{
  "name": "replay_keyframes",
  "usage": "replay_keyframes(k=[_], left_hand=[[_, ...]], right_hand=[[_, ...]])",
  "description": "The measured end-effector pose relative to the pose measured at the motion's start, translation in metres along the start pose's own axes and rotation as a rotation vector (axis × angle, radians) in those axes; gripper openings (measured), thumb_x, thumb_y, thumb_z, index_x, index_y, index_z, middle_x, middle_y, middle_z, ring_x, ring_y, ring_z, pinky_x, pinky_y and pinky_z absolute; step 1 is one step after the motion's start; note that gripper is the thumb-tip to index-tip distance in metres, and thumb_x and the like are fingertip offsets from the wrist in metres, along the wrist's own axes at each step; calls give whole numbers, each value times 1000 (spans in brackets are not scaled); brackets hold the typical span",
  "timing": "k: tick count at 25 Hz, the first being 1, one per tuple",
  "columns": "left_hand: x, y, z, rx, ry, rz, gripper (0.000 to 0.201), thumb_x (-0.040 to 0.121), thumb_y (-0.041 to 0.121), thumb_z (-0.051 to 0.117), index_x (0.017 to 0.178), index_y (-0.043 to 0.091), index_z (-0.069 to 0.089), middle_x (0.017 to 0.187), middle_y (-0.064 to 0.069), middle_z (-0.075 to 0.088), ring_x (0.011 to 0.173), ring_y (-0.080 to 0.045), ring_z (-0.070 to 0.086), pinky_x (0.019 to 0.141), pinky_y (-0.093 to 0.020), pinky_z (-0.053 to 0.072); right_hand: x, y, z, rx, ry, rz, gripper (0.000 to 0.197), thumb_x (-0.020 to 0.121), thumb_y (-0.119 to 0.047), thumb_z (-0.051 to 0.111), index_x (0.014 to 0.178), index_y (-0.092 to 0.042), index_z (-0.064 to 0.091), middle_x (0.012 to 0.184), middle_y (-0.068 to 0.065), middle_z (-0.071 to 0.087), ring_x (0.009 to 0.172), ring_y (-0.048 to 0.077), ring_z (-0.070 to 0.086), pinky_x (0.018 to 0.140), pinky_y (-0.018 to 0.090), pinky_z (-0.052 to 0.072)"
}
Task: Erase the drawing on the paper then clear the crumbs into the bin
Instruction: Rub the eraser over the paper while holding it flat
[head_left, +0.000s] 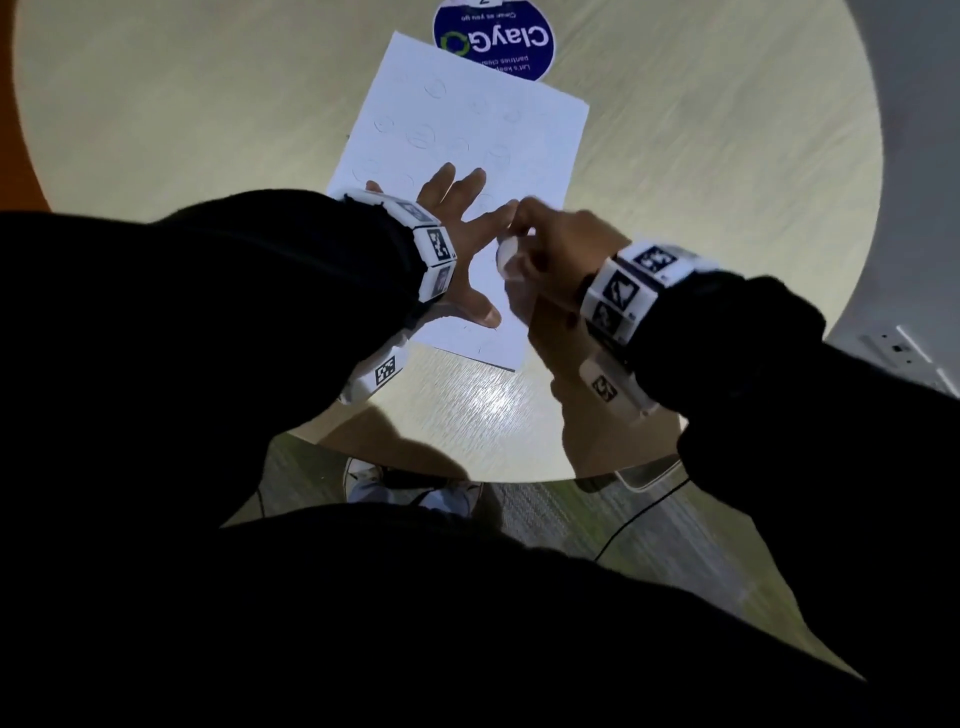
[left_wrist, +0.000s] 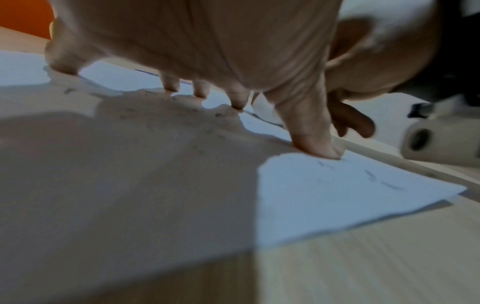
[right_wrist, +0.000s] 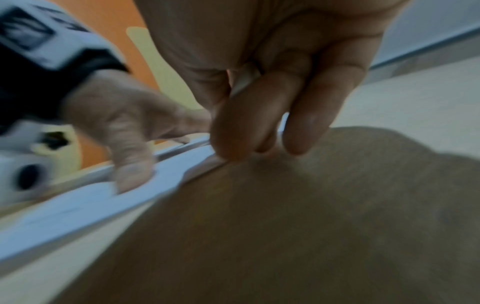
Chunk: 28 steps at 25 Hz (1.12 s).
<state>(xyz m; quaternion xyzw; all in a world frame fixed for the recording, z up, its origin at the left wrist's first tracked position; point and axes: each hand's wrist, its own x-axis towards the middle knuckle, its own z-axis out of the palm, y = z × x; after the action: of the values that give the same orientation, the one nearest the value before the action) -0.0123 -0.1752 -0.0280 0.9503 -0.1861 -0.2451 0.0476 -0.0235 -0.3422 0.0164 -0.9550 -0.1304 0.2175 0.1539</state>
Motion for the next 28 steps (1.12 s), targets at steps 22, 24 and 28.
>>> replay_keyframes(k=[22, 24, 28], left_hand=[[5, -4, 1, 47, -4, -39, 131, 53, 90, 51, 149, 34, -16, 158, 8, -22, 146, -19, -19, 104, -73, 0], [3, -2, -2, 35, -12, -49, 129, 57, 86, 57, 150, 33, -15, 158, 8, -21, 146, -19, -19, 103, -74, 1], [0, -2, -2, 59, -1, -31, 128, 59, 87, 55, 151, 32, -14, 159, 6, -21, 145, -20, -20, 107, -69, -2]], right_hand=[[12, -3, -6, 8, 55, 70, 25, 93, -28, 49, 114, -15, 47, 80, 1, 52, 77, 25, 54, 66, 31, 41], [-8, -7, 6, 18, -51, 24, 26, 92, -26, 51, 115, -16, 47, 76, -7, 48, 77, 23, 51, 67, 28, 37], [26, 9, -13, 31, 117, 117, 25, 89, -31, 52, 111, -20, 50, 97, 5, 60, 83, 26, 56, 68, 31, 41]])
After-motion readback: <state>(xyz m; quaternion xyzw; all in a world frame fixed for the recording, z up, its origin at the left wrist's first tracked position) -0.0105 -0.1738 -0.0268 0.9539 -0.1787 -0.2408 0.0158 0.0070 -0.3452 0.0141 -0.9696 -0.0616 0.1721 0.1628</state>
